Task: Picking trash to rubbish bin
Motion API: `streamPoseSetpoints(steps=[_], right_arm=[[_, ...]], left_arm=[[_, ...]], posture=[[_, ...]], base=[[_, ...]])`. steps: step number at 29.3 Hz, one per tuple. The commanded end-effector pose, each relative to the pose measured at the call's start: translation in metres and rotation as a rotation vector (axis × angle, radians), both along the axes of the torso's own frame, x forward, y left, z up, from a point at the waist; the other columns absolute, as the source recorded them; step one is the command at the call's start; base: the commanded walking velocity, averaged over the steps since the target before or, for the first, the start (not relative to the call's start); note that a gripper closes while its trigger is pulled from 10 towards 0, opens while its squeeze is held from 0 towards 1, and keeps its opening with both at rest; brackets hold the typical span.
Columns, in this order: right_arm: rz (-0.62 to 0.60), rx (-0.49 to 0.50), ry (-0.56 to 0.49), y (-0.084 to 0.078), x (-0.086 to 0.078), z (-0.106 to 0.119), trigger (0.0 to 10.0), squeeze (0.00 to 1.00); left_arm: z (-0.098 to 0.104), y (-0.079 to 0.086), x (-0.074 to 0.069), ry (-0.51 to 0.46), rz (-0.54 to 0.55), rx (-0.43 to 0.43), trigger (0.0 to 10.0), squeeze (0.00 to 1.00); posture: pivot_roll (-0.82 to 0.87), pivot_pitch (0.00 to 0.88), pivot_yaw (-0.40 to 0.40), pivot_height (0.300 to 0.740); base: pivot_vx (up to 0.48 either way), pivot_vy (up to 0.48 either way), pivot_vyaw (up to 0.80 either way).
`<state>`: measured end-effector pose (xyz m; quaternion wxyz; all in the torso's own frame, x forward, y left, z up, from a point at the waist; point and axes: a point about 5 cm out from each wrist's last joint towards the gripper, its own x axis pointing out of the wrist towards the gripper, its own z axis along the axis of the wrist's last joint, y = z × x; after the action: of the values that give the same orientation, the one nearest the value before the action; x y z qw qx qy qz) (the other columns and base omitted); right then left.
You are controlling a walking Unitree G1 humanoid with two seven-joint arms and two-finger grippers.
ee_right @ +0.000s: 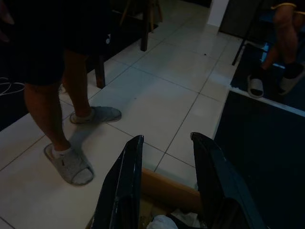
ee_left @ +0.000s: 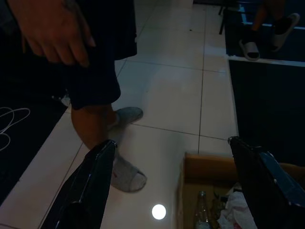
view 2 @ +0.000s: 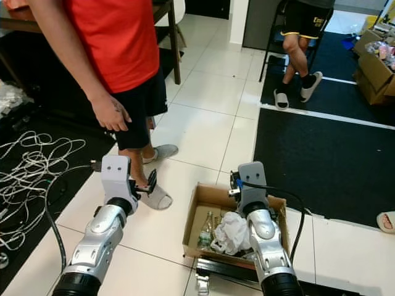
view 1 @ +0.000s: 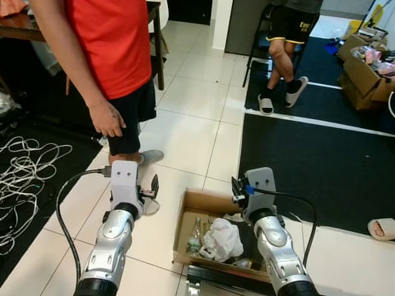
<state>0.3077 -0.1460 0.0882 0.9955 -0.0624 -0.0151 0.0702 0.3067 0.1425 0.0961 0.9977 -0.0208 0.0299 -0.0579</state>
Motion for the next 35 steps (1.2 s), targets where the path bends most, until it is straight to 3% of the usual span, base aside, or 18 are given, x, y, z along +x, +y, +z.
streamPoseSetpoints(steps=[1,21,25,35], right_arm=[[-0.001,-0.001,0.016,0.0002,-0.0032,-0.0030,10.0,0.00],[0.000,0.005,0.020,0.0006,-0.0045,-0.0040,10.0,0.00],[0.010,0.144,0.053,0.0018,-0.0054,-0.0058,10.0,0.00],[0.011,0.145,0.052,0.0006,-0.0054,-0.0049,10.0,0.00]], left_arm=[[-0.0044,0.0001,-0.0035,0.014,0.005,-0.010,10.0,0.00],[-0.0048,0.0014,-0.0039,0.015,0.008,-0.008,10.0,0.00],[-0.0049,0.0018,-0.0039,0.015,0.008,-0.008,10.0,0.00],[-0.0062,0.0031,-0.0029,0.019,0.008,-0.008,10.0,0.00]], posture=[[-0.01,0.091,-0.022,0.740],[-0.01,0.091,-0.022,0.740],[-0.01,0.091,-0.022,0.740],[-0.01,0.097,-0.023,0.740]], base=[[0.000,0.000,0.80],[0.000,0.000,0.80],[0.000,0.000,0.00],[0.000,0.000,-0.67]])
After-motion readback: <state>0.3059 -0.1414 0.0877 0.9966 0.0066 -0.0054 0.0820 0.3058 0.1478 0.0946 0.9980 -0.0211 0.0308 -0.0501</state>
